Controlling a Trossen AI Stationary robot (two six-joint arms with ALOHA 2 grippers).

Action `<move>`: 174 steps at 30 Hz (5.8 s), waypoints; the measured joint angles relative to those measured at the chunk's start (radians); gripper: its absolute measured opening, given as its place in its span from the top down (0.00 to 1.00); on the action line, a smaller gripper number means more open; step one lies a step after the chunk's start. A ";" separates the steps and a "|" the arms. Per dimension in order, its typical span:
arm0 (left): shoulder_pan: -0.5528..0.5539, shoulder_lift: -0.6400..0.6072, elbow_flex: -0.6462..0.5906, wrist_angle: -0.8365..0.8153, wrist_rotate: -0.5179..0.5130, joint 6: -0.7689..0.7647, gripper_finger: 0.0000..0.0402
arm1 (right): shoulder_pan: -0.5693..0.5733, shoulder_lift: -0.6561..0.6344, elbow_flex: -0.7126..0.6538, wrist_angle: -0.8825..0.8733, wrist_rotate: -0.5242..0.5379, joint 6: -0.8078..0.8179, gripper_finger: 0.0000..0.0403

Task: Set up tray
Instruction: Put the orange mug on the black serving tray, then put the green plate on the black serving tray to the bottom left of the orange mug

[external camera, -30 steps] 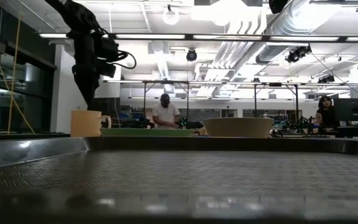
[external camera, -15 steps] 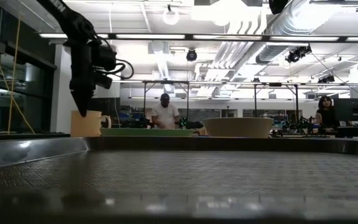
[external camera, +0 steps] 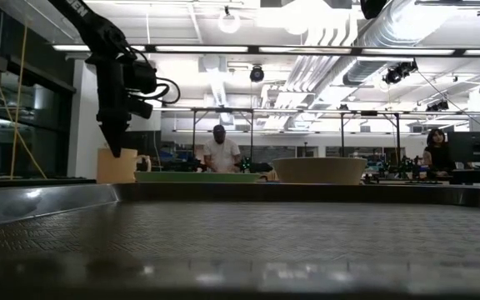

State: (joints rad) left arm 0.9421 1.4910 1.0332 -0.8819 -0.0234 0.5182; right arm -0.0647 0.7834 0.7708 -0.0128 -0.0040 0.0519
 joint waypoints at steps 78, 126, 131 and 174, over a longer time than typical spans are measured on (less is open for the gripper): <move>-1.030 0.862 1.303 -0.017 0.095 0.238 0.97 | -0.145 -0.380 0.000 -0.312 0.338 0.003 1.00; -1.029 0.981 1.304 0.049 0.145 0.390 0.95 | -0.145 -0.377 0.000 -0.315 0.143 0.157 1.00; -1.029 0.982 1.304 0.049 0.144 0.390 0.77 | -0.145 -0.377 0.000 -0.322 0.143 0.157 1.00; -0.603 0.711 1.310 -0.330 -0.099 -0.049 0.47 | -0.144 -0.377 0.000 -0.404 0.117 0.202 1.00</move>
State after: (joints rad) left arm 0.3387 2.2021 2.3434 -1.2117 -0.1222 0.4694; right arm -0.2089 0.4065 0.7712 -0.4164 0.1131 0.2543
